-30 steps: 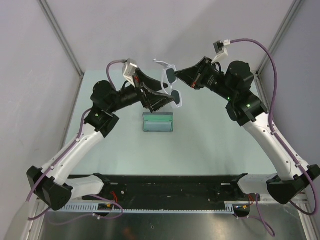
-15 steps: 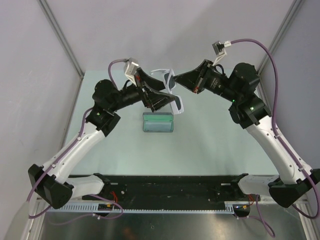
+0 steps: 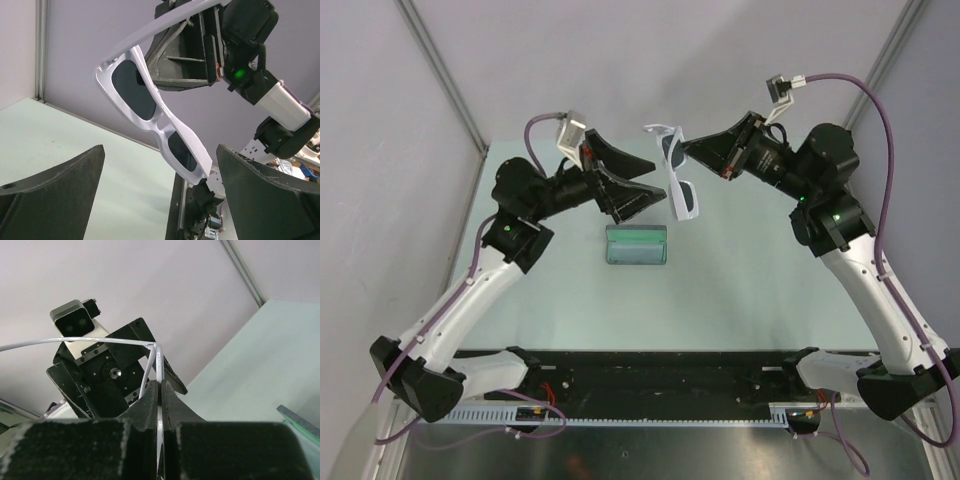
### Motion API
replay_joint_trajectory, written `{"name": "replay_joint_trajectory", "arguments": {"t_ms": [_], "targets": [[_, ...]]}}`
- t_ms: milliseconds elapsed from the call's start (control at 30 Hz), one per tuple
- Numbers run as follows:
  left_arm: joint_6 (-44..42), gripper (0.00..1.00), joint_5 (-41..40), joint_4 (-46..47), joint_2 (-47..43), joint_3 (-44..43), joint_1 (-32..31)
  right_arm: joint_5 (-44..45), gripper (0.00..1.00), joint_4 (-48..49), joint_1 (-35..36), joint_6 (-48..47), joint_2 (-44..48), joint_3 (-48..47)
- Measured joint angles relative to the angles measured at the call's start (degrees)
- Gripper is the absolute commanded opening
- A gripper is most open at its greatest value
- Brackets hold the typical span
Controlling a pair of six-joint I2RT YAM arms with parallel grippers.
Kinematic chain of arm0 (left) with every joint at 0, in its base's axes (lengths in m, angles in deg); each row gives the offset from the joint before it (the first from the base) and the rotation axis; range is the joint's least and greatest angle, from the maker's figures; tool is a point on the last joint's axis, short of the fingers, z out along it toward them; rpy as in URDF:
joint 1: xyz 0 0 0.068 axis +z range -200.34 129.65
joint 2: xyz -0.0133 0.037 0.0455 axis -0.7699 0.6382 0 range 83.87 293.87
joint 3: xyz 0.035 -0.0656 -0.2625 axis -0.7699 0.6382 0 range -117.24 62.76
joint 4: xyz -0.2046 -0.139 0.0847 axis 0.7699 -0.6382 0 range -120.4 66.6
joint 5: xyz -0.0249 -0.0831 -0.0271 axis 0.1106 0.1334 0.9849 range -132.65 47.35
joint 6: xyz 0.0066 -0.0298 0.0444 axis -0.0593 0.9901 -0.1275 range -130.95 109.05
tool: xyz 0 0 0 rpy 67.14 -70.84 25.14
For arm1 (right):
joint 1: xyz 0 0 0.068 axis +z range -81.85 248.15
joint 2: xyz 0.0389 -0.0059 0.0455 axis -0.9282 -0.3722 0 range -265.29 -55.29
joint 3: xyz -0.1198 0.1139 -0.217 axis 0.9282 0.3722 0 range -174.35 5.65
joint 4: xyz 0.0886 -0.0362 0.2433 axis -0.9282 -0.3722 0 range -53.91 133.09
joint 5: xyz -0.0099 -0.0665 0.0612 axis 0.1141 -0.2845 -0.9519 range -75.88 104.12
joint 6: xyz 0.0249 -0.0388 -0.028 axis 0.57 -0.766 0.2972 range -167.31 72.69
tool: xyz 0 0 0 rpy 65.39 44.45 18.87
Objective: Organize the sunglasses
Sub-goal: Fold the left temple of the sunglasses on the sunglasses, then pass from the right arm to the left
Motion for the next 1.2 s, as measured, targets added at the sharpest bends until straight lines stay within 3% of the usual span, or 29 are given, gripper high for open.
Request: {"name": "replay_joint_trajectory", "arguments": {"t_ms": [167, 300, 500, 733, 933, 1200], "targets": [[1.95, 1.00, 0.00, 0.04, -1.62, -0.24, 0.61, -1.27, 0.00, 2.03, -0.98, 1.38, 0.26, 0.00], [6.93, 0.78, 0.17, 0.52, -1.18, -0.31, 0.68, -2.86, 0.00, 5.20, -1.20, 2.58, 0.26, 0.22], [16.59, 0.59, 1.11, 1.84, 2.71, -0.44, 0.72, -5.35, 0.00, 9.68, -1.14, 3.45, 0.31, 0.98], [18.97, 0.57, -0.35, 3.08, 2.67, -1.51, 0.83, -6.05, 0.00, 11.19, -0.63, 3.50, 0.31, 1.18], [20.15, 0.46, -0.76, 3.54, 2.67, -1.95, 0.85, -6.12, 0.00, 11.78, 0.17, 3.50, 0.31, 1.18], [21.38, 0.49, -0.22, 4.70, 2.67, -1.95, 0.85, -5.84, 0.00, 12.37, 0.55, 3.50, 0.22, 1.18]]}}
